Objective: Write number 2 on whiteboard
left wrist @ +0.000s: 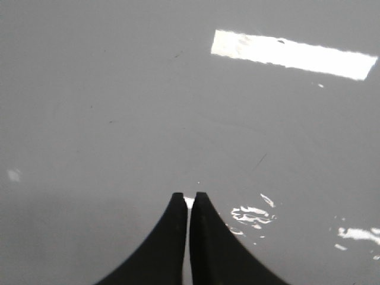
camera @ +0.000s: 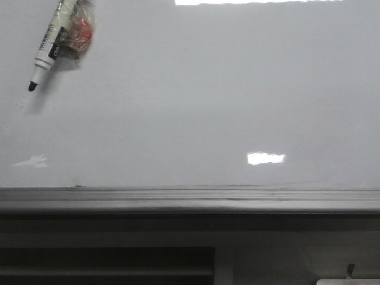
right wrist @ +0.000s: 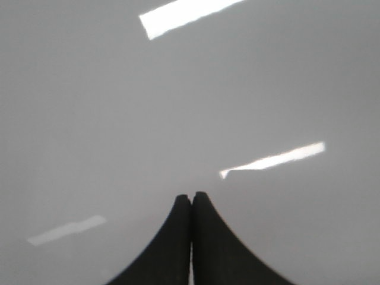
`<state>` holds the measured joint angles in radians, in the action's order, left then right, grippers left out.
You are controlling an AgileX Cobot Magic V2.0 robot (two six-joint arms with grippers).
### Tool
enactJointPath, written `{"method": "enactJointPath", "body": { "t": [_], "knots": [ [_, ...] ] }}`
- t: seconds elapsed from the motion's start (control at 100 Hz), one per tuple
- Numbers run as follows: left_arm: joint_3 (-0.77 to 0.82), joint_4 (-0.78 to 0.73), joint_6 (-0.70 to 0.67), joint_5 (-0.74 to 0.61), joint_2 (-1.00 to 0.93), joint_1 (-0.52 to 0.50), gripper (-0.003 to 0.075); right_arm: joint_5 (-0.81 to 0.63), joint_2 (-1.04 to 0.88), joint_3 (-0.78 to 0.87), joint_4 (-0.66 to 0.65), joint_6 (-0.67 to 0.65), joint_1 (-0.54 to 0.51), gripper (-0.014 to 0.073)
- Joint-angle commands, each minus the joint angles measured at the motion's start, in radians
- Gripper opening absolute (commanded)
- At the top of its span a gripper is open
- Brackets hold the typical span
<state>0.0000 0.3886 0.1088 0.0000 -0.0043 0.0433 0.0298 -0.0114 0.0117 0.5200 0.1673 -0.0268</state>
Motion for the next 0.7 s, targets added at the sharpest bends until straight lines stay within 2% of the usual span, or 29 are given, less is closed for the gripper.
{"method": "enactJointPath", "body": {
  "t": [0.0,0.06,0.15,0.29,0.45,0.62,0.69],
  "knots": [
    [0.013,0.168,-0.011,-0.077,-0.026,-0.004,-0.002,-0.079,-0.015,0.025,0.148,0.004,-0.006,-0.0072],
    [0.01,0.286,-0.011,-0.077,-0.026,-0.004,-0.002,-0.073,-0.015,0.017,0.204,0.004,-0.006,-0.0072],
    [-0.01,0.389,-0.011,-0.07,-0.026,-0.004,-0.002,-0.03,-0.015,-0.013,0.204,0.004,-0.006,-0.0063],
    [-0.11,0.351,-0.004,0.048,-0.014,-0.004,-0.002,0.112,0.019,-0.111,0.147,0.004,-0.006,-0.0062],
    [-0.292,0.236,0.008,0.288,0.117,-0.004,-0.002,0.32,0.177,-0.272,0.028,0.004,-0.006,-0.0062],
    [-0.491,0.228,0.225,0.52,0.331,0.0,-0.002,0.452,0.371,-0.443,-0.001,0.041,0.007,-0.0064],
    [-0.544,0.238,0.259,0.536,0.397,0.047,-0.002,0.473,0.425,-0.487,-0.001,0.06,0.032,-0.0067]
  ]
}}
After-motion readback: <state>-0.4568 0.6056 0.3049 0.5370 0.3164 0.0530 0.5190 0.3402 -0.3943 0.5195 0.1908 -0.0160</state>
